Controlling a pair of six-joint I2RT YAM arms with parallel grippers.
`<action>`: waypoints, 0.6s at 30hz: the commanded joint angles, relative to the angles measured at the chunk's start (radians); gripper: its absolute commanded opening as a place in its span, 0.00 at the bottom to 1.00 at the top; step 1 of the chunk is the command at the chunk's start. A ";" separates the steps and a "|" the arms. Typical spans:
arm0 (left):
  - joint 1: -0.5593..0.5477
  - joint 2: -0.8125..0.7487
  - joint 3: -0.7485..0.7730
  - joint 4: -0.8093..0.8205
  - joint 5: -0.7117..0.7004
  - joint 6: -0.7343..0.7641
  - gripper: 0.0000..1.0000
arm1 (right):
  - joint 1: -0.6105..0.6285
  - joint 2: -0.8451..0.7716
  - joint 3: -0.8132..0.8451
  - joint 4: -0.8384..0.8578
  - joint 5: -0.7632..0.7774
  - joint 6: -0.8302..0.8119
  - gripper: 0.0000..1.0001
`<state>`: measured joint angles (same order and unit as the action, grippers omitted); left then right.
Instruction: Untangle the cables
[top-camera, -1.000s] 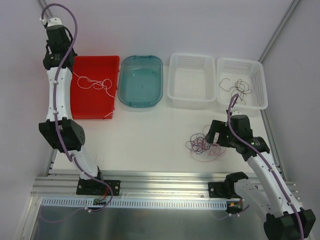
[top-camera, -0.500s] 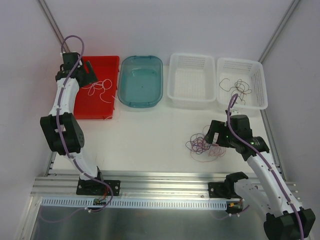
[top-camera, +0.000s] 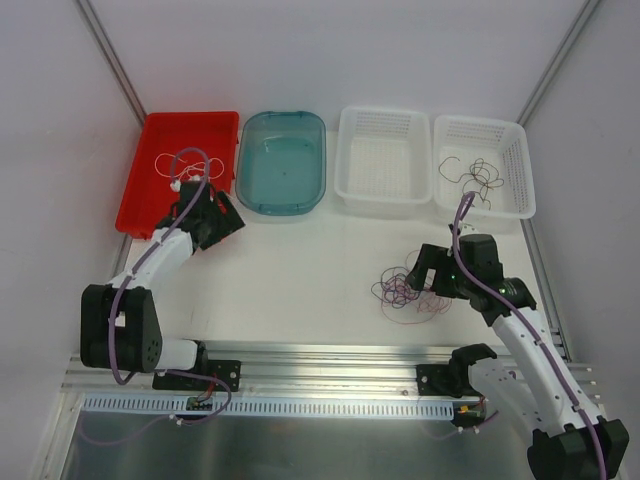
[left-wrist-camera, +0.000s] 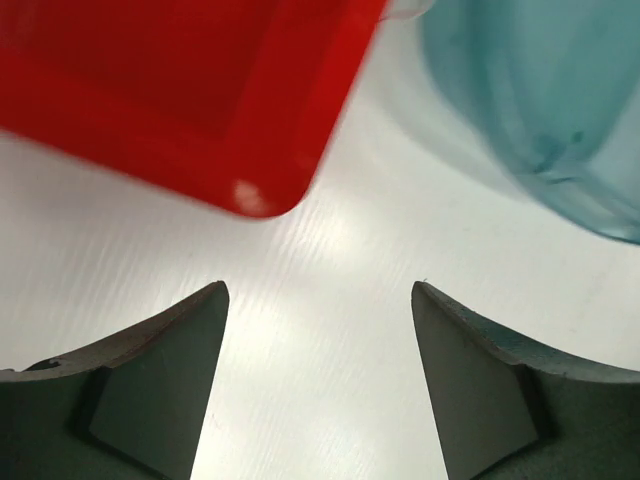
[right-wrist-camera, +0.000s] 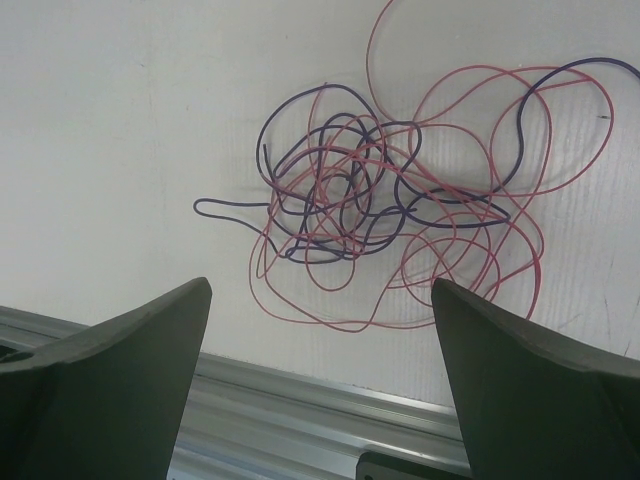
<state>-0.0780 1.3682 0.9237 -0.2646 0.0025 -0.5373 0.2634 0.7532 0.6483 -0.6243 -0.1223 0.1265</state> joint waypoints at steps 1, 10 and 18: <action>0.000 -0.099 -0.176 0.258 -0.067 -0.348 0.74 | -0.003 -0.026 -0.007 0.034 -0.027 0.012 0.97; -0.084 -0.078 -0.465 0.735 -0.434 -0.633 0.70 | -0.001 -0.058 -0.021 0.026 -0.033 -0.005 0.97; -0.129 0.034 -0.490 0.828 -0.526 -0.674 0.56 | -0.003 -0.068 -0.029 0.012 -0.025 -0.039 0.97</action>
<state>-0.1913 1.3735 0.4561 0.4671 -0.4297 -1.1564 0.2634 0.7040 0.6231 -0.6209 -0.1394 0.1127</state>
